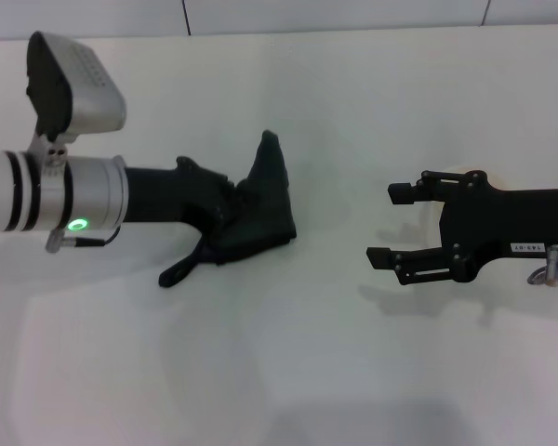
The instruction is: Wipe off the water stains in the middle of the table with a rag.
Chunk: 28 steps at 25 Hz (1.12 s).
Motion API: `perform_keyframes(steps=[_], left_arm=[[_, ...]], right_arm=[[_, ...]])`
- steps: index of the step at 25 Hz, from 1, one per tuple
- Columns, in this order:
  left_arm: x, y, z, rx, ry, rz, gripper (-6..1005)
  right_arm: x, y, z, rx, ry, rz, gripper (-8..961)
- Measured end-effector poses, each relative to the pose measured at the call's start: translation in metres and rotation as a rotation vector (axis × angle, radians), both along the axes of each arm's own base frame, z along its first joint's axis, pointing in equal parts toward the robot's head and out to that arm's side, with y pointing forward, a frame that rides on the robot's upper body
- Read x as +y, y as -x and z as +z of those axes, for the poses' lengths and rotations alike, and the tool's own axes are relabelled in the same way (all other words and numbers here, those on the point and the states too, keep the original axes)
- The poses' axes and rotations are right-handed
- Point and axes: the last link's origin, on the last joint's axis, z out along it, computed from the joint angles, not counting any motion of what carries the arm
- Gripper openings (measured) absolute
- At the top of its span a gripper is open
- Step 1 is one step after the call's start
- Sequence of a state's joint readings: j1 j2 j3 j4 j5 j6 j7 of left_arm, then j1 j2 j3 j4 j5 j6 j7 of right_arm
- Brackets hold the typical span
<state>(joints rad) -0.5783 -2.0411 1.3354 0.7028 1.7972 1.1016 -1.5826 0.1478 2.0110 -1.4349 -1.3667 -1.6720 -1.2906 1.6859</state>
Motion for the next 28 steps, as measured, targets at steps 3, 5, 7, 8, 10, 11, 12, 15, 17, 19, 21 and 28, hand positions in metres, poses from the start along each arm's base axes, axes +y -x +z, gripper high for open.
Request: perform_keyframes(steps=[3,5,7,8,10,11,12,15,17,19,21,28], left_arm=[[-0.005,0.003,0.001,-0.008,0.022,0.014,116],[-0.01,0.007,0.004,-0.019,0.052,0.04,118],[-0.013,0.009,0.005,-0.025,0.069,0.057,119],[-0.014,0.011,0.006,-0.025,0.075,0.065,120],[-0.017,0.013,0.008,-0.02,0.087,0.08,121],[-0.018,0.015,0.009,-0.015,0.094,0.086,122],[-0.019,0.015,0.011,-0.012,0.1,0.091,123],[-0.022,0.017,0.016,-0.02,0.108,0.112,152],[-0.024,0.018,0.021,-0.038,0.102,0.124,208],[-0.025,0.018,0.027,-0.052,0.085,0.129,257],[-0.027,0.018,0.035,-0.059,0.059,0.13,298],[-0.029,0.011,0.057,-0.039,0.021,0.105,453]], right_arm=[[0.0,0.0,0.0,0.0,0.001,0.0,872],[-0.001,0.0,0.0,0.0,0.001,-0.001,872],[-0.001,-0.001,-0.001,0.0,0.002,-0.003,872],[-0.001,-0.001,-0.001,0.001,0.002,-0.003,872],[-0.001,-0.001,-0.001,0.001,0.004,-0.004,872],[-0.002,-0.001,-0.001,0.001,0.005,-0.005,872],[-0.002,-0.001,-0.001,0.001,0.006,-0.005,872],[-0.002,-0.002,-0.002,0.001,0.009,-0.006,872],[-0.002,-0.002,-0.002,0.002,0.011,-0.005,872],[-0.003,-0.001,-0.002,0.004,0.012,-0.006,872],[-0.003,-0.001,-0.002,0.01,0.012,-0.006,872],[-0.002,0.0,-0.002,0.016,0.009,-0.009,872]])
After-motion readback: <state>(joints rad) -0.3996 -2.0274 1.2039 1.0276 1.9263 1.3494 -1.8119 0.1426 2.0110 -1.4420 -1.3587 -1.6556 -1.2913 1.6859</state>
